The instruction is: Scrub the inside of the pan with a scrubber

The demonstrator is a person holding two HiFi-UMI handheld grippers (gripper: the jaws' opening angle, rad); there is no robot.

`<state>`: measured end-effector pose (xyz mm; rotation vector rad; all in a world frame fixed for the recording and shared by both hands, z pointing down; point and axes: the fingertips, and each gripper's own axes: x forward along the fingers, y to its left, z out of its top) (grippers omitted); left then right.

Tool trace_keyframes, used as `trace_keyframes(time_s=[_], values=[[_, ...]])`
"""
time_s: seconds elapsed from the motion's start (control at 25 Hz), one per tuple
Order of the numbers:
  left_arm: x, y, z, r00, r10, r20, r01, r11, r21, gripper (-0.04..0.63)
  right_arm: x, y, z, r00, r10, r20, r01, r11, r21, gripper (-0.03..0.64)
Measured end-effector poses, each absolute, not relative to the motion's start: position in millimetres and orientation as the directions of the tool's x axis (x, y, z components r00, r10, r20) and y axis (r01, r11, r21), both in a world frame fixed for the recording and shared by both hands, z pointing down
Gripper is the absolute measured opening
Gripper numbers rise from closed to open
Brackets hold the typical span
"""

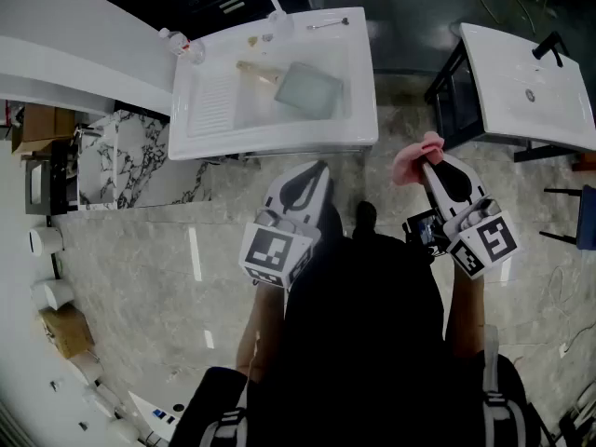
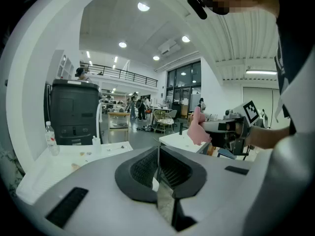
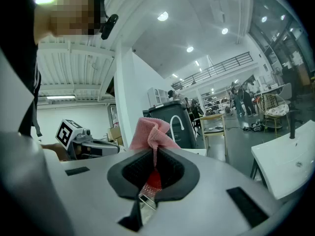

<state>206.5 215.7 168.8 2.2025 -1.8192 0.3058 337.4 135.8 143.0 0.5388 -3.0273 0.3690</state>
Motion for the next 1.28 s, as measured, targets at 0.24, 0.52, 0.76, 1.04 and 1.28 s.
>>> trace_keyframes(time_s=[0.24, 0.52, 0.76, 1.04, 1.28], values=[[203.3, 219.9, 169.4, 0.185, -0.93, 0.316, -0.983, -0.171, 0.074, 0.04, 334.4, 139.4, 145.1, -0.941, -0.325, 0.092, -0.337, 0.915, -0.222, 0.035], [196.7, 219.4, 167.6, 0.15, -0.938, 0.311, -0.989, -0.139, 0.055, 0.04, 324.3, 135.9, 140.6, -0.956, -0.288, 0.05, -0.291, 0.924, -0.247, 0.035], [190.1, 222.1, 174.5, 0.123, -0.934, 0.336, -0.992, -0.112, 0.052, 0.04, 311.2, 133.9, 142.9, -0.966, -0.256, 0.019, -0.253, 0.934, -0.254, 0.037], [171.9, 217.4, 190.5, 0.138, -0.923, 0.36, -0.99, -0.121, 0.071, 0.04, 289.4, 127.6, 158.2, -0.962, -0.266, 0.061, -0.272, 0.924, -0.269, 0.038], [135.6, 199.7, 200.9, 0.186, -0.907, 0.378, -0.982, -0.165, 0.086, 0.04, 256.9, 117.0, 167.4, -0.948, -0.301, 0.101, -0.317, 0.904, -0.288, 0.038]])
